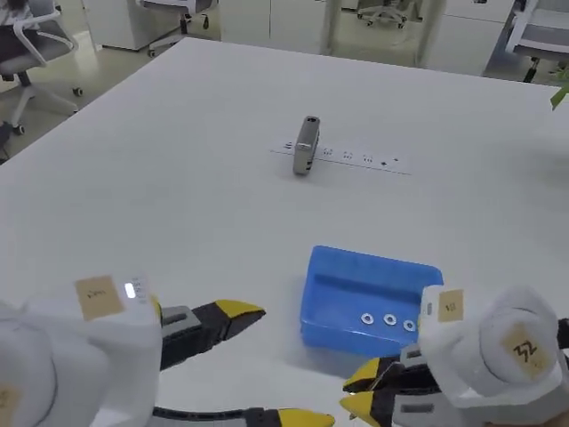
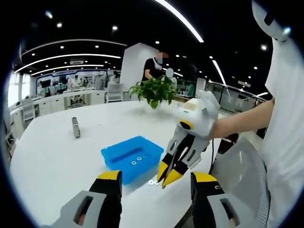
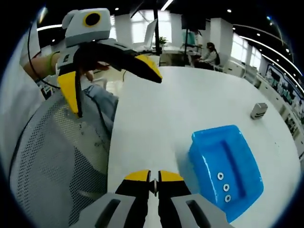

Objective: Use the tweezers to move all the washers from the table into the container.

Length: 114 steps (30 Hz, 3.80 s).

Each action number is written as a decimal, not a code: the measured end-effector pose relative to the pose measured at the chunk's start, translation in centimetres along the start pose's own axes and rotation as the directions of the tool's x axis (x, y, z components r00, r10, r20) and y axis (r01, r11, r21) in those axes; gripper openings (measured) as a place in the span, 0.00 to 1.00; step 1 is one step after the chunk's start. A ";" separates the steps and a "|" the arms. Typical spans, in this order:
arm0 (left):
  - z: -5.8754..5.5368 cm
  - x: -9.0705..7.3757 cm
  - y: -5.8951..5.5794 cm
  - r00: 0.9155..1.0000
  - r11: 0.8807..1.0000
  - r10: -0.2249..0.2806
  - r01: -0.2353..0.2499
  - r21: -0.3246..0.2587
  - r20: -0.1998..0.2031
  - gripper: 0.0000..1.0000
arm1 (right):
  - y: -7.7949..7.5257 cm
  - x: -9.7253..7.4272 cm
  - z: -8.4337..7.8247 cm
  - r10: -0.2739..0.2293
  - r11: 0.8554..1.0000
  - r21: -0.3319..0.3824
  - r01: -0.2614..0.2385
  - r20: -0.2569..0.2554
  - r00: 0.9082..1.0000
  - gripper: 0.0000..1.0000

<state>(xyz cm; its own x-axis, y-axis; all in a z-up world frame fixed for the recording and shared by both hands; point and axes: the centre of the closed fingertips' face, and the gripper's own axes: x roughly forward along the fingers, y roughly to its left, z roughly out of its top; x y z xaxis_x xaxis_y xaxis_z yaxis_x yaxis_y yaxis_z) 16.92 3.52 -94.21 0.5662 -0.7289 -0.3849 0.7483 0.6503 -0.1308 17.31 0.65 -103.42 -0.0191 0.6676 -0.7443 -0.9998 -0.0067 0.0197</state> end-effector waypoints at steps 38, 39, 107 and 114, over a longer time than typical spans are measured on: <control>0.2 3.8 -6.8 0.941 0.917 -0.319 0.337 0.214 -0.115 0.00 | 3.2 -1.4 0.8 -0.039 0.990 -0.139 0.036 -0.022 0.999 0.04; 0.2 3.7 -6.7 0.941 0.917 -0.318 0.336 0.217 -0.114 0.00 | 3.2 -1.5 0.8 -0.040 0.990 -0.136 0.037 -0.019 0.999 0.04; -1.0 1.9 -2.7 0.994 0.994 -0.110 0.110 -0.013 0.002 0.78 | -1.4 -0.4 -2.8 -0.057 0.998 0.039 0.057 -0.004 0.998 0.00; -2.7 2.4 -2.1 0.992 0.995 -0.094 0.097 0.030 -0.085 0.59 | -1.6 -2.0 -4.9 -0.114 0.987 0.116 0.113 0.000 0.993 0.00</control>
<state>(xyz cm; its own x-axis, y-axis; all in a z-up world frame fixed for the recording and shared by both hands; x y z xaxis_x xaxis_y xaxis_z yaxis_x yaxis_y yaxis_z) 15.75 0.97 -97.33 0.4617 -0.7659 -0.4476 0.8097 0.5699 -0.1400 18.92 -4.36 -105.24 0.0950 0.6639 -0.7418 -0.9877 0.1556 0.0127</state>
